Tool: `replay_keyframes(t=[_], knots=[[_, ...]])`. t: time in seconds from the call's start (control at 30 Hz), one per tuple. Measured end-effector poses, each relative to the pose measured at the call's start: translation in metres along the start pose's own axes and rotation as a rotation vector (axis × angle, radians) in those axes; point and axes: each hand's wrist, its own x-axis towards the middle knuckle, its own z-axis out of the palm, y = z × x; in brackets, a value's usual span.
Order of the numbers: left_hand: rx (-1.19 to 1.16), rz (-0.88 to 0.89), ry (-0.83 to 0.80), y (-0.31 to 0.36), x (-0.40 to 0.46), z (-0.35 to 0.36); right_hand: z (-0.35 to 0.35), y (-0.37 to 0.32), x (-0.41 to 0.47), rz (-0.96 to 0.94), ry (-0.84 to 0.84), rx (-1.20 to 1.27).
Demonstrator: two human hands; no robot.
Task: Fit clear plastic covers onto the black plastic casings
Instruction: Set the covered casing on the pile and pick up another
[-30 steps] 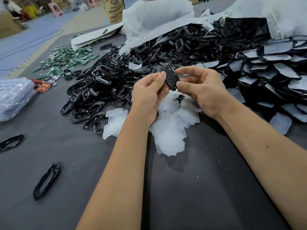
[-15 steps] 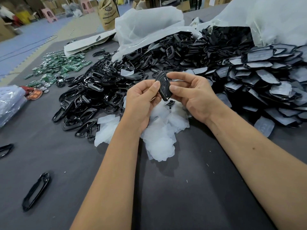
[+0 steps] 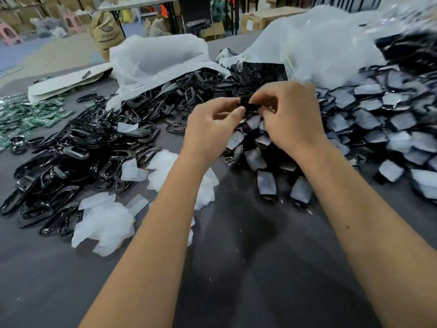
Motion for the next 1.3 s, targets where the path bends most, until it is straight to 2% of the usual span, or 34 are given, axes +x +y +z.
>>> replay_keyframes(t=[0.1,0.2,0.27,0.37,0.53,0.67,0.8,0.93,1.0,1.07,1.17,1.3], knots=[[0.167,0.065,-0.071,0.008,0.013,0.037,-0.027,0.025,0.008,0.030,-0.007,-0.191],[0.369,0.183,-0.147,0.008,0.019,0.065,-0.040,0.043,0.012,0.088,-0.146,-0.341],[0.507,0.277,-0.164,0.008,0.020,0.075,-0.044,0.048,0.014,0.110,-0.222,-0.374],[0.537,0.295,-0.141,0.007,0.019,0.075,-0.048,0.045,0.016,0.119,-0.206,-0.364],[0.532,0.201,-0.084,0.002,0.011,0.054,-0.038,0.022,0.023,0.080,-0.159,-0.283],[0.591,0.057,-0.037,-0.015,0.003,0.017,-0.001,-0.011,0.027,0.029,-0.172,-0.176],[0.853,-0.039,-0.003,-0.039,0.010,-0.030,0.050,-0.037,0.030,-0.048,-0.349,-0.138],[1.072,-0.089,-0.163,-0.061,0.028,-0.066,0.100,-0.041,0.037,-0.076,-0.559,-0.220],[1.112,-0.131,-0.198,-0.063,0.029,-0.075,0.122,-0.040,0.042,-0.073,-0.637,-0.319],[1.094,-0.157,-0.154,-0.064,0.028,-0.080,0.139,-0.041,0.044,-0.101,-0.682,-0.456],[1.100,-0.111,-0.131,-0.066,0.027,-0.086,0.153,-0.042,0.048,-0.138,-0.588,-0.521],[1.185,-0.063,-0.181,-0.071,0.030,-0.091,0.153,-0.042,0.049,-0.157,-0.511,-0.513]])
